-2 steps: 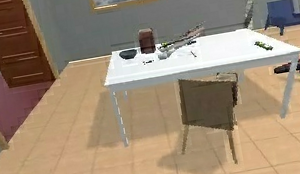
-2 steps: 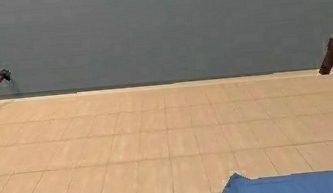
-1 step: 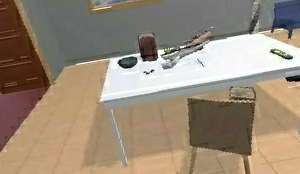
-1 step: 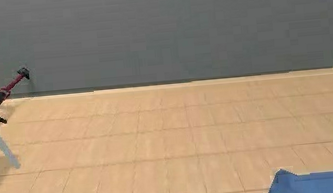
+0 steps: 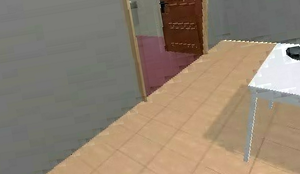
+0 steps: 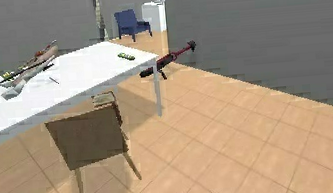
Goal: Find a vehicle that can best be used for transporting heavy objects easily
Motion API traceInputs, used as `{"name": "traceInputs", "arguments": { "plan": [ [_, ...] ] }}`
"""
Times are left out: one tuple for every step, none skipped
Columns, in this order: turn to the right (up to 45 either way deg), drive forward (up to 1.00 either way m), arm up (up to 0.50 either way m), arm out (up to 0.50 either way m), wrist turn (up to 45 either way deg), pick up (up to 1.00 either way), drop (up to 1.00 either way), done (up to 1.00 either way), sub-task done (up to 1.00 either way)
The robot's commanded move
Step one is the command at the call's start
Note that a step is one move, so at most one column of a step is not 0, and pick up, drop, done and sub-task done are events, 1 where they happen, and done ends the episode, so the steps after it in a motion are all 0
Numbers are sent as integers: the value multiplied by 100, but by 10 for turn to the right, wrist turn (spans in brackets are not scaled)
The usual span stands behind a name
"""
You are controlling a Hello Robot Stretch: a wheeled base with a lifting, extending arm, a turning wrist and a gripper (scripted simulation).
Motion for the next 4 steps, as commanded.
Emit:
{"name": "traceInputs", "arguments": {
  "plan": [
    [-30,0,0,0,0,0,0,0,0],
    [0,100,0,0,0,0,0,0,0],
    [-60,0,0,0,0,0,0,0,0],
    [0,55,0,0,0,0,0,0,0]
  ]
}}
